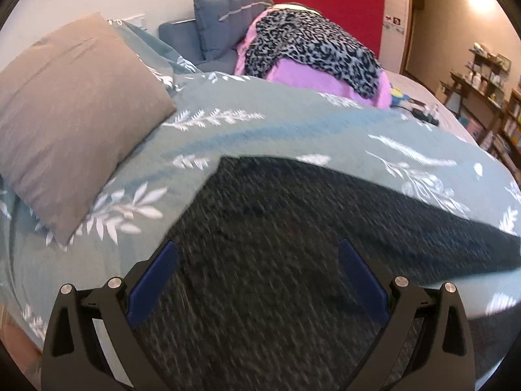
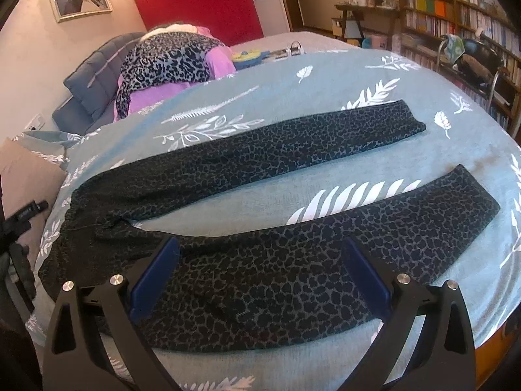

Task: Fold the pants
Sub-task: 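Lower the left tool onto the waistband and close it on the fabric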

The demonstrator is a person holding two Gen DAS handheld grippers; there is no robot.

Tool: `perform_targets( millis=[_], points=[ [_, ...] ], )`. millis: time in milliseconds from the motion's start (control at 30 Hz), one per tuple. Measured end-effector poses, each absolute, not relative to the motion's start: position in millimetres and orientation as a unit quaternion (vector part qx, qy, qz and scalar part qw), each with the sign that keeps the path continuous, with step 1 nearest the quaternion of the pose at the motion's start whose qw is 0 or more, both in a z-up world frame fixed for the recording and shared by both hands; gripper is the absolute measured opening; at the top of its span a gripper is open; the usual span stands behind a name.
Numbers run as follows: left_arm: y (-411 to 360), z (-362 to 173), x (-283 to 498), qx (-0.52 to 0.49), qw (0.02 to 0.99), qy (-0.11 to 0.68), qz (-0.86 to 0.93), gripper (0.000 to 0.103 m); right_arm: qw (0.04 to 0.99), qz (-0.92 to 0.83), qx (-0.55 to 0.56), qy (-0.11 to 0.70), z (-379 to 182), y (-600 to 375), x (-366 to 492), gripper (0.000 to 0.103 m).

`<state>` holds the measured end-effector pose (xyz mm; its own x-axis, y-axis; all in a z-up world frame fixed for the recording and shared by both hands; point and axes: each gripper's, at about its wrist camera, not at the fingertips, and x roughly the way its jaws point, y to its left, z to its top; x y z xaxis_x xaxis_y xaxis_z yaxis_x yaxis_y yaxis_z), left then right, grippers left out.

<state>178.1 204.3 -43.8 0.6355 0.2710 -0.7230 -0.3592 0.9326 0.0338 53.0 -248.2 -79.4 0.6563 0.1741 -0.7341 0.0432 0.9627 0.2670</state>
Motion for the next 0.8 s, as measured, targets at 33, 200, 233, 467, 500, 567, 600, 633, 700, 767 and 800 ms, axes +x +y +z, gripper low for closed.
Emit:
perform_targets(
  millis=[33, 200, 233, 467, 500, 567, 600, 633, 700, 767, 800],
  points=[
    [207, -44, 184, -0.055, 0.903, 0.388, 0.177, 0.098, 0.9, 0.036, 0.131, 0.415, -81, -248, 56, 0.1],
    [230, -51, 227, -0.032, 0.906, 0.382, 0.182, 0.098, 0.897, 0.033, 0.127, 0.422, -88, -247, 76, 0.1],
    [234, -53, 236, -0.027, 0.906, 0.381, 0.18, 0.098, 0.897, 0.032, 0.127, 0.423, -90, -247, 81, 0.1],
    [264, -92, 301, -0.006, 0.893, 0.42, 0.162, 0.098, 0.892, 0.016, 0.133, 0.432, -99, -255, 116, 0.1],
    [270, -99, 310, -0.006, 0.891, 0.424, 0.16, 0.098, 0.891, 0.013, 0.134, 0.433, -101, -256, 120, 0.1],
    [280, -109, 324, -0.011, 0.889, 0.432, 0.152, 0.098, 0.891, 0.009, 0.133, 0.434, -103, -258, 128, 0.1],
    [286, -115, 332, -0.017, 0.887, 0.438, 0.148, 0.098, 0.891, 0.008, 0.133, 0.433, -103, -259, 131, 0.1],
    [292, -120, 338, -0.023, 0.884, 0.443, 0.146, 0.098, 0.892, 0.006, 0.132, 0.433, -103, -260, 134, 0.1],
    [301, -130, 349, -0.033, 0.879, 0.453, 0.143, 0.098, 0.892, 0.003, 0.132, 0.432, -103, -261, 141, 0.1],
    [306, -137, 356, -0.033, 0.876, 0.461, 0.139, 0.098, 0.893, 0.002, 0.131, 0.43, -101, -262, 149, 0.1],
    [308, -141, 360, -0.03, 0.873, 0.467, 0.135, 0.098, 0.894, 0.002, 0.129, 0.429, -101, -262, 152, 0.1]
  ],
)
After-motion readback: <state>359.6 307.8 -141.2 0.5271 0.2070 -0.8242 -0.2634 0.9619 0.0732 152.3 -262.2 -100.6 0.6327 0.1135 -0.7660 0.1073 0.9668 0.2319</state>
